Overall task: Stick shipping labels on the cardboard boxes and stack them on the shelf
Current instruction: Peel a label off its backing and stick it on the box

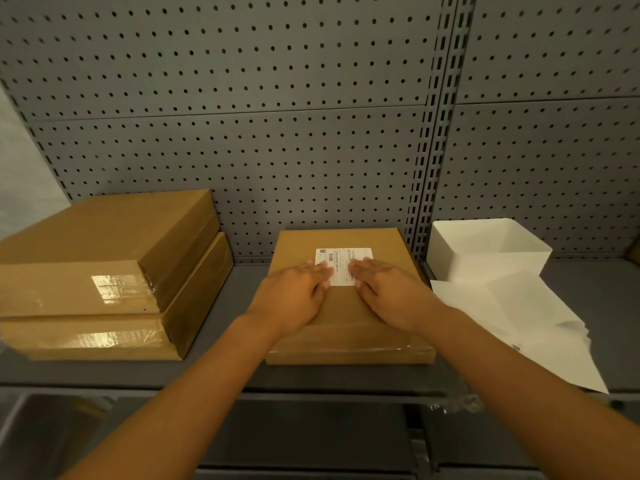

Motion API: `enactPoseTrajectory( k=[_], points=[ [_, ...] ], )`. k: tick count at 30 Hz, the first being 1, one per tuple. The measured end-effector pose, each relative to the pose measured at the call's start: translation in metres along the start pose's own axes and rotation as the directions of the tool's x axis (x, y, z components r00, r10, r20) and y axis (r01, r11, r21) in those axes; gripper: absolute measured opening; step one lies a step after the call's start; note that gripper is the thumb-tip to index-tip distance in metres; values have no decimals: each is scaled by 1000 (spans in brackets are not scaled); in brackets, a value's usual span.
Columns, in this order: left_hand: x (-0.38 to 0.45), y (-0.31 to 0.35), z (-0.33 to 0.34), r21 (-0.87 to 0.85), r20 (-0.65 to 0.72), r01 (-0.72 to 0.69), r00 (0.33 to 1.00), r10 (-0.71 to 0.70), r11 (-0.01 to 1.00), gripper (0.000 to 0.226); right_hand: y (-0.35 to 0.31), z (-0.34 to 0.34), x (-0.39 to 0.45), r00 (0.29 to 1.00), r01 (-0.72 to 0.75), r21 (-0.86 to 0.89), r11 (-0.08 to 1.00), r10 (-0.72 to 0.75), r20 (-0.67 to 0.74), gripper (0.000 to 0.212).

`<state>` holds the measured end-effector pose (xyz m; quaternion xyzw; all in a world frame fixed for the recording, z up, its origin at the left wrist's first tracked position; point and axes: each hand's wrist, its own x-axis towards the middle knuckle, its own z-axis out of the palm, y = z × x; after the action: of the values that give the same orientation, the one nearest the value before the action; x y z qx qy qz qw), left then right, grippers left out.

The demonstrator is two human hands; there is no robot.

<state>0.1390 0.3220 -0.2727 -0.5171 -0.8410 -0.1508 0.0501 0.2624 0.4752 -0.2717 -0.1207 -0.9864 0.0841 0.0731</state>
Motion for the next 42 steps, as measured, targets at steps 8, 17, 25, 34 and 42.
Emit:
enactPoseTrajectory(
  k=[8, 17, 25, 34, 42],
  points=[
    [-11, 1, 1, -74, -4, -63, 998, 63, 995, 38, -4, -5, -16, 998, 54, 48, 997, -55, 30, 45],
    [-15, 11, -4, -82, -9, -85, 996, 85, 993, 37, -11, -5, -24, 998, 61, 41, 997, -61, 21, 46],
    [-18, 24, -4, -146, -21, -103, 995, 101, 984, 36, -16, -7, -27, 999, 47, 71, 996, -46, -25, 44],
    [-5, 1, -17, -102, -115, 78, 989, -90, 992, 31, 13, -18, -23, 990, -45, 132, 990, 62, -126, 36],
    [20, -2, 2, -29, 59, 93, 994, -92, 995, 49, 6, -8, 7, 999, -43, 48, 998, 45, -26, 43]
  ],
)
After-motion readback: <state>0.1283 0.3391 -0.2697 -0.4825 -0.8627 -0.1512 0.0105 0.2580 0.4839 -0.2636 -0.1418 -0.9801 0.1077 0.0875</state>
